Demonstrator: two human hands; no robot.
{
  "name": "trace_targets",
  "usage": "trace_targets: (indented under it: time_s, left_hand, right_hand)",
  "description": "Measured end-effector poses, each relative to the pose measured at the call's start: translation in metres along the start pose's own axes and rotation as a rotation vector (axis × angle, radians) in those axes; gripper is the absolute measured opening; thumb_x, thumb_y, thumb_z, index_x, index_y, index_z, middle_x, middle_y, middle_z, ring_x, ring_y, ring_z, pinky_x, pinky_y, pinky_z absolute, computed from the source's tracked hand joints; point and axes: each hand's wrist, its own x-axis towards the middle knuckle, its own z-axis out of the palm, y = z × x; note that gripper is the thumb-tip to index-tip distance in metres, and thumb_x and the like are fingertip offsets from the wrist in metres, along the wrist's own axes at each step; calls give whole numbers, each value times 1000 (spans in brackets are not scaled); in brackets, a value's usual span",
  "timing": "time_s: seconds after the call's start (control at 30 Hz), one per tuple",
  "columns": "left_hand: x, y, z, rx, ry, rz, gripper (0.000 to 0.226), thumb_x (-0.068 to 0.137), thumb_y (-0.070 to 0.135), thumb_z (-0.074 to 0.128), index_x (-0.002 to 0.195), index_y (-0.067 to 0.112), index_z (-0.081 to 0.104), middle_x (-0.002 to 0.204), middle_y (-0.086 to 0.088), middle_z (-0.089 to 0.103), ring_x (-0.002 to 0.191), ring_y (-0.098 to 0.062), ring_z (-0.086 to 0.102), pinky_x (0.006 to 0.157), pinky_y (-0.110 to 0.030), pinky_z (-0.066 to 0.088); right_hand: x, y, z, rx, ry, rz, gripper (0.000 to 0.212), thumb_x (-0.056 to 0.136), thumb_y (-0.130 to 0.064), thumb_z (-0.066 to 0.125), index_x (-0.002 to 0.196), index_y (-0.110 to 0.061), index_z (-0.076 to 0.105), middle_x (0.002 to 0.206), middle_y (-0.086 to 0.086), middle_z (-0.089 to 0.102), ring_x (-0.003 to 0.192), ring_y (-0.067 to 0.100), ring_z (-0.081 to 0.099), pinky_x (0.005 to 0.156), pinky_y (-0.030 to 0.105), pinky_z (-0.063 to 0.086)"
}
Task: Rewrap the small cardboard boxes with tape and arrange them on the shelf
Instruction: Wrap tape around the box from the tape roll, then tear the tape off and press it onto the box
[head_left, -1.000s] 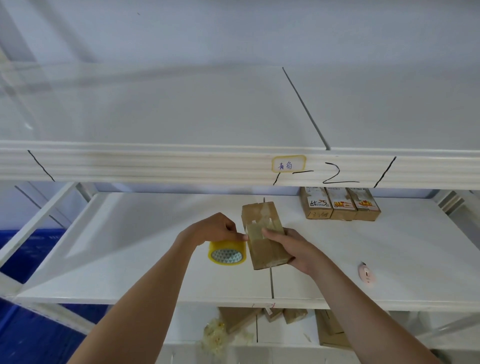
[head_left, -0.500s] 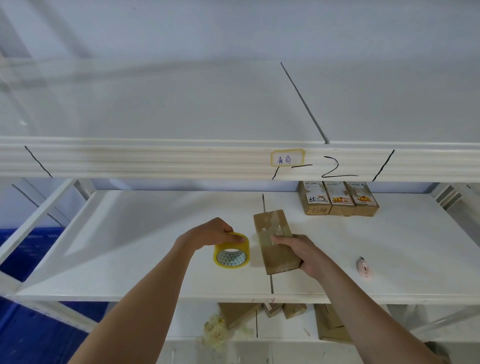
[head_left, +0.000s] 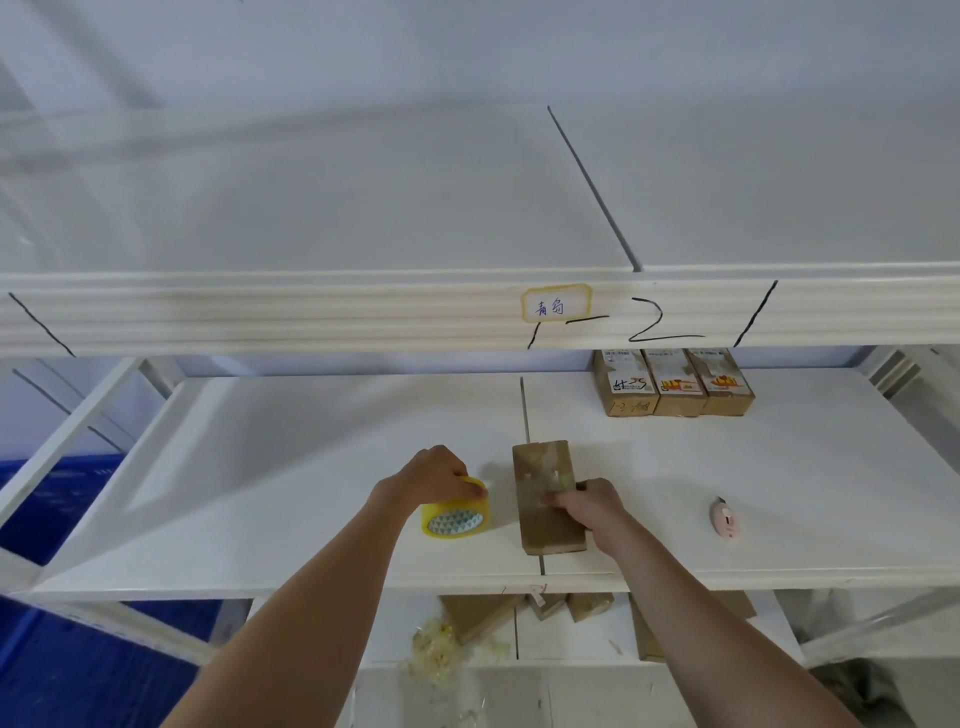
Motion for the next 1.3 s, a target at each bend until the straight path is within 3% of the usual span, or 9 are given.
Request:
trace_targets:
  time_s: [0.13, 0.33, 0.53, 0.67, 0.77, 0.87, 0.93, 1.3]
  left_hand:
    - [1, 5, 9, 53, 83, 4, 43, 83, 58, 69, 99, 20, 78, 92, 1, 69, 88, -18, 65, 77, -32, 55]
    - [3, -1, 16, -76, 26, 37, 34, 90, 49, 67, 85, 15, 68, 89, -5, 64, 89, -25, 64, 72, -29, 48]
    - [10, -1, 18, -71, 7, 52, 34, 91, 49, 66, 89, 15, 69, 93, -5, 64, 90, -25, 65, 75, -31, 51]
    - [12, -2, 20, -69, 3, 50, 38, 92, 49, 65, 98, 12, 72, 99, -6, 67, 89, -24, 66, 80, -34, 55]
    - [14, -3, 21, -82, 2, 42, 37, 92, 48, 65, 98, 13, 73, 98, -6, 68, 89, -24, 67, 79, -33, 56]
    - [15, -2, 21, -83, -4, 38, 35, 92, 47, 65, 100, 14, 73, 96, -3, 67, 87, -22, 67, 76, -30, 55]
    - [15, -1, 21, -83, -4, 37, 35, 92, 47, 65, 100, 14, 73, 96, -3, 67, 86, -21, 67, 76, -29, 55]
    - [19, -6, 23, -109, -13, 24, 31, 90, 46, 66, 93, 16, 72, 95, -4, 69, 84, -20, 68, 75, -33, 57]
  right_hand:
    - [13, 11, 5, -163, 100, -2, 51, 75, -43, 84, 105, -7, 63, 105, 10, 66, 88, 23, 64, 77, 35, 58]
    - [17, 20, 2, -200, 90, -92, 50, 77, -50, 82, 105, -12, 67, 98, 3, 71, 88, 19, 65, 65, 28, 50]
    - [15, 28, -2, -214, 146, -150, 69, 78, -65, 73, 121, -14, 59, 111, 0, 64, 107, 24, 62, 83, 33, 51]
    - [16, 36, -43, -332, 580, -224, 44, 96, -48, 59, 110, -6, 64, 108, 12, 68, 103, 32, 63, 81, 37, 50]
    - [24, 52, -89, -516, 808, -62, 42, 100, -28, 55, 121, 7, 53, 119, 29, 58, 108, 42, 56, 88, 49, 51]
    - [32, 62, -120, -596, 735, 187, 49, 100, -25, 54, 135, 8, 43, 137, 29, 42, 123, 42, 44, 101, 48, 42]
    - [35, 65, -130, -638, 656, 248, 51, 101, -29, 53, 138, 5, 43, 141, 25, 37, 127, 39, 40, 104, 45, 39]
    - [42, 61, -127, -708, 628, 185, 43, 96, -7, 59, 136, 4, 50, 134, 27, 46, 119, 39, 48, 101, 42, 44]
